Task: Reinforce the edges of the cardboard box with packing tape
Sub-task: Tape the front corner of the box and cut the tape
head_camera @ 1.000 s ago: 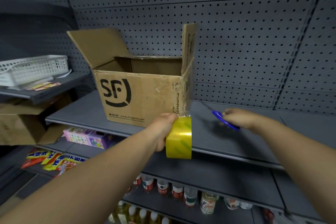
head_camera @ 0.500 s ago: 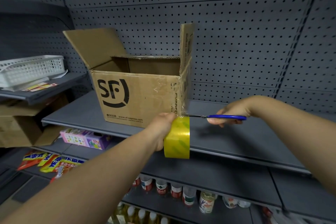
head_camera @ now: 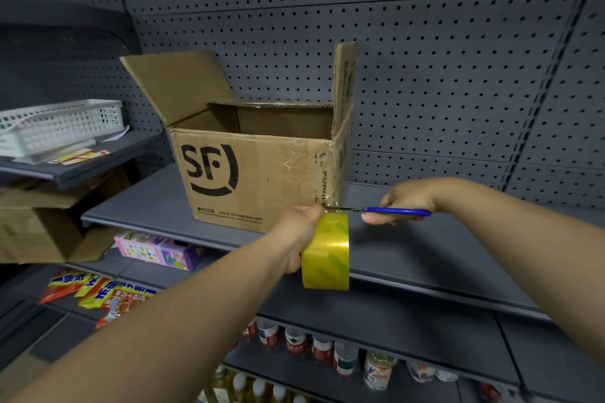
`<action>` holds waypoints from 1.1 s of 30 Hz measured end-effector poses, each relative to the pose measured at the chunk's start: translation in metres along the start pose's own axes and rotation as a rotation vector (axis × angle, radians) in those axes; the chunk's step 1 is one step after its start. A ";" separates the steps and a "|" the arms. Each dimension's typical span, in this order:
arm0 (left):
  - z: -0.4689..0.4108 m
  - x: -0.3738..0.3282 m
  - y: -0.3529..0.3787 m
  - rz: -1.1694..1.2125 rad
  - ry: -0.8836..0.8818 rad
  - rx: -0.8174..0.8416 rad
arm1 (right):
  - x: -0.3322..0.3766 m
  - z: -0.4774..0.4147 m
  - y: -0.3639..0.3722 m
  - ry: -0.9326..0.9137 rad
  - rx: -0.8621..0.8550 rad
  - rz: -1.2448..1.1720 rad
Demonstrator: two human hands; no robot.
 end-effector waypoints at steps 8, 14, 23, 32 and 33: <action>-0.003 -0.001 0.008 -0.029 -0.016 0.045 | 0.013 -0.014 -0.008 -0.032 0.011 0.033; -0.003 -0.003 0.008 -0.056 -0.011 0.074 | 0.007 -0.018 -0.009 -0.026 -0.045 -0.007; 0.007 0.016 0.027 -0.153 -0.076 0.218 | -0.031 0.007 0.014 -0.001 0.114 -0.171; 0.014 -0.024 0.079 -0.276 0.196 0.329 | -0.160 0.019 0.047 0.463 -0.159 -0.180; 0.015 -0.030 0.089 -0.300 0.235 0.351 | -0.166 0.019 0.050 0.510 -0.196 -0.206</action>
Point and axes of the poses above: each hand's wrist, its own z-axis away from the middle knuckle, its own y-axis out of the palm, x = y × z, the point moved 9 cm from there along -z, towards the middle knuckle, and after that the axes turned 1 degree about -y, right-handed, at the moved point
